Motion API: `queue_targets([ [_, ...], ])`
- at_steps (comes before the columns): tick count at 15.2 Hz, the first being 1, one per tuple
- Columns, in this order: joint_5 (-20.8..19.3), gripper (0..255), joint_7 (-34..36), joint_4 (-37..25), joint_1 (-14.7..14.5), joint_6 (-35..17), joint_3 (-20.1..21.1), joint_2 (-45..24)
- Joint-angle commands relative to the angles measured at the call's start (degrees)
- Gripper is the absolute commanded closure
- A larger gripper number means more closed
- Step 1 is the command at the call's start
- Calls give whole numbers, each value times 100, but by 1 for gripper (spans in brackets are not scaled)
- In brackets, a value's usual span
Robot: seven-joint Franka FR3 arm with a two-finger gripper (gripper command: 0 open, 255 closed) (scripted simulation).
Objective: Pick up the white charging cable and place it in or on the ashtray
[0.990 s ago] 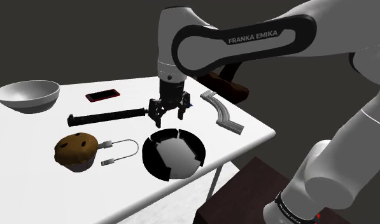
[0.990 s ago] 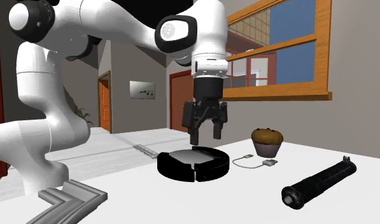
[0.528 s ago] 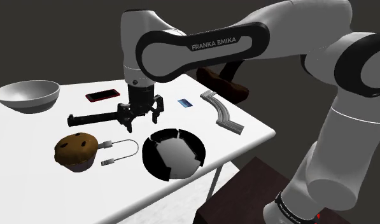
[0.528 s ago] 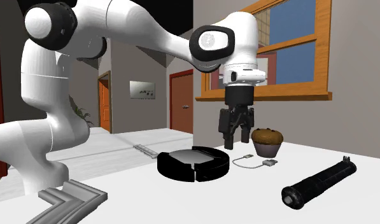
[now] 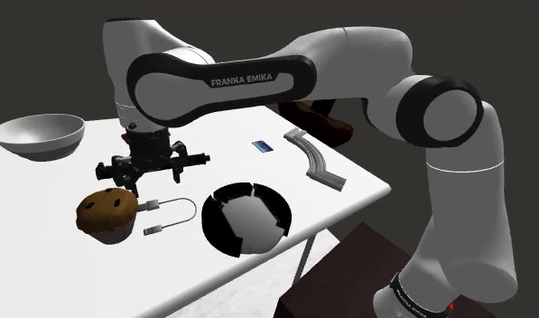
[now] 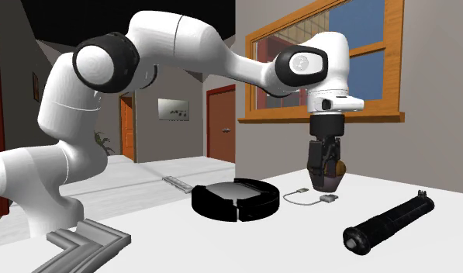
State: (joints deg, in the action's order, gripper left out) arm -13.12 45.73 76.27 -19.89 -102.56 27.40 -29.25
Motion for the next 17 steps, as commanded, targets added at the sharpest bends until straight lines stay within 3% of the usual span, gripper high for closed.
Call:
queue_targets([
  [1, -211, 0, 80, -889, -341, 313, -50, -604],
  [9, -241, 0, 131, -358, -277, -245, -84, -644],
  [17, -216, 0, 119, -357, -303, -249, -123, -636],
])
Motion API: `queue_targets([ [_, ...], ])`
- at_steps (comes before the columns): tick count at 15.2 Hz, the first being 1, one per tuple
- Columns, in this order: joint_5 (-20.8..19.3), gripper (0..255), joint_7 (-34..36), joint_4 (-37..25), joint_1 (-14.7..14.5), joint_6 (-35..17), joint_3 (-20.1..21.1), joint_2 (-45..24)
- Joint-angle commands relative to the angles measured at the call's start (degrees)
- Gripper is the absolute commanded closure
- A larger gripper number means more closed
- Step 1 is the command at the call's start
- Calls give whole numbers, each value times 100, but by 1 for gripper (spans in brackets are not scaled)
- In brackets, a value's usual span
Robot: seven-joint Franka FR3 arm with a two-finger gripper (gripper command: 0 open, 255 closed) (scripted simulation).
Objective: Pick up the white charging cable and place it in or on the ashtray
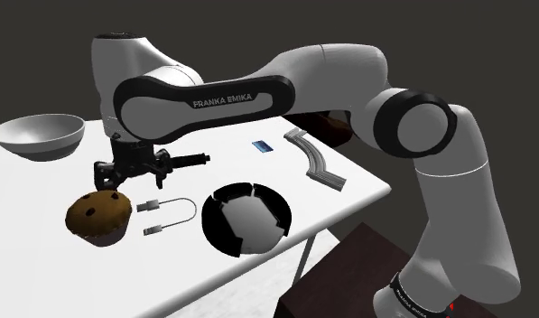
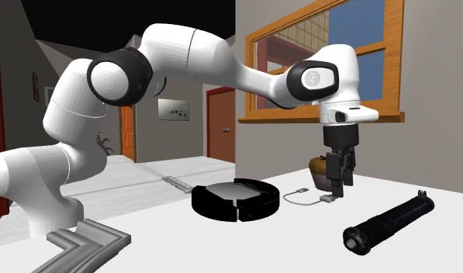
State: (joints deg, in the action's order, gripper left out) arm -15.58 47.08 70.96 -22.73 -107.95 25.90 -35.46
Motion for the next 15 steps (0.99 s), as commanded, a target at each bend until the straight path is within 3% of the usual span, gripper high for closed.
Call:
queue_targets([
  [1, -13, 255, -9, -139, -112, 432, 3, -189],
  [5, 67, 255, -176, 101, 111, 390, 13, 14],
  [10, 77, 255, -276, -91, 186, 461, -10, 38],
  [11, 77, 0, -276, -91, 186, 461, -10, 38],
  [15, -36, 0, -2499, 662, 411, 231, 592, 492],
])
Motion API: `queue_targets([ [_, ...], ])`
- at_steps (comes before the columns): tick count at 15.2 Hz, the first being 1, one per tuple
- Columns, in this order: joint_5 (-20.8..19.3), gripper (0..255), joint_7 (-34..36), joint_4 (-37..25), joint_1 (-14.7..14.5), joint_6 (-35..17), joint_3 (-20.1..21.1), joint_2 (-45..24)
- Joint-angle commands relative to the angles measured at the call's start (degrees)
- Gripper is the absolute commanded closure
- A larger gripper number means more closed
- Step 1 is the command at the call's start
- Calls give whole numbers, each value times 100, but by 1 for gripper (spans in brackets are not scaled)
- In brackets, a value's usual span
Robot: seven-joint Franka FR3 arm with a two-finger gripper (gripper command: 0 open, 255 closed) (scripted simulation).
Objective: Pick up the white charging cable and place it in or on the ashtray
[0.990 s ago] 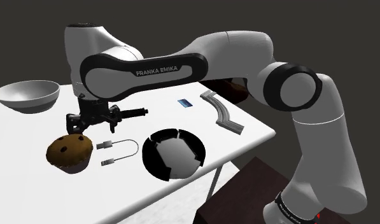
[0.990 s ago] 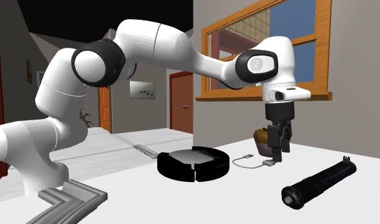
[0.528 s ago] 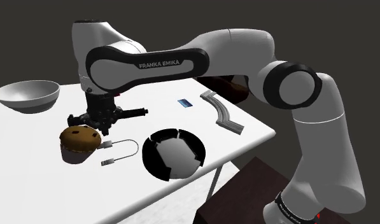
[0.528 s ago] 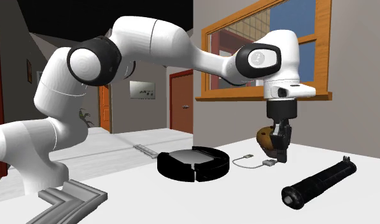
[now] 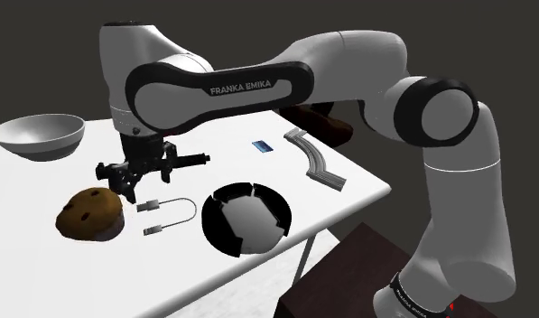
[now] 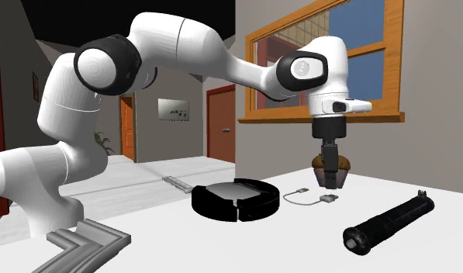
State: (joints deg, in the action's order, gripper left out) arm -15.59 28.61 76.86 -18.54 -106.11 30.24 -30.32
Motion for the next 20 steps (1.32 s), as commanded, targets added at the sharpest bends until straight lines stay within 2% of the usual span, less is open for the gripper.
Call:
queue_targets([
  [1, -23, 0, -1232, 339, 99, -39, 319, 146],
  [5, 231, 0, -3746, 1550, 741, -421, 1008, 978],
  [6, 296, 0, -4128, 1724, 856, -474, 1107, 1111],
  [14, 139, 0, -4025, 2080, 815, -974, 1033, 923],
  [20, 139, 0, -4025, 2080, 815, -974, 1033, 923],
])
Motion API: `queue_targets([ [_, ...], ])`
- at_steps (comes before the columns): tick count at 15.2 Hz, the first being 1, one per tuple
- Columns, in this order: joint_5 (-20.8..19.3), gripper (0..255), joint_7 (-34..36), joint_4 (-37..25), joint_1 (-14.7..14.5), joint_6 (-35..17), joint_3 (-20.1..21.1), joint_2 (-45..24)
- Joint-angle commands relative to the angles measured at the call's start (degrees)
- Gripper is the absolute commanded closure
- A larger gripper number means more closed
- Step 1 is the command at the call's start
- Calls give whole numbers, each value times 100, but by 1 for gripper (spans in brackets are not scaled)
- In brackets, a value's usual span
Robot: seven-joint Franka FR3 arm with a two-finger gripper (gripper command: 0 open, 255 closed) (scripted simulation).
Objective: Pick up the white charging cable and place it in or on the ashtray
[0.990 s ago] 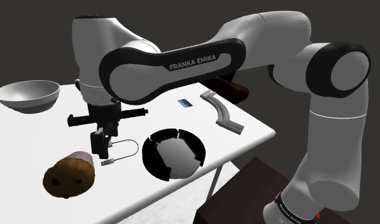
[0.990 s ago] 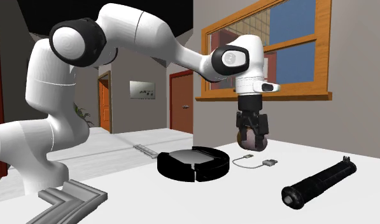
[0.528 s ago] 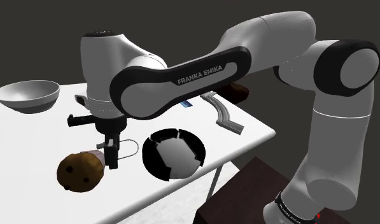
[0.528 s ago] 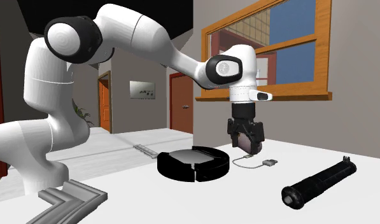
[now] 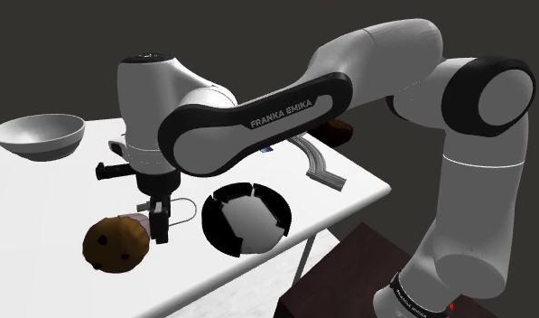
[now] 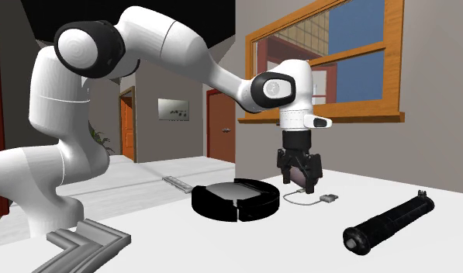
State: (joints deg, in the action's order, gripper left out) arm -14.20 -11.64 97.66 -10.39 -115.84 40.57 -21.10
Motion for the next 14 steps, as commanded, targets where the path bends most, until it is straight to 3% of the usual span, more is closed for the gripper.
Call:
queue_targets([
  [1, 0, 0, 0, 0, 0, 0, 0, 0],
  [2, 0, 255, 0, 0, 0, 0, 0, 0],
  [14, 60, 255, -38, -148, 10, 200, 30, 69],
])
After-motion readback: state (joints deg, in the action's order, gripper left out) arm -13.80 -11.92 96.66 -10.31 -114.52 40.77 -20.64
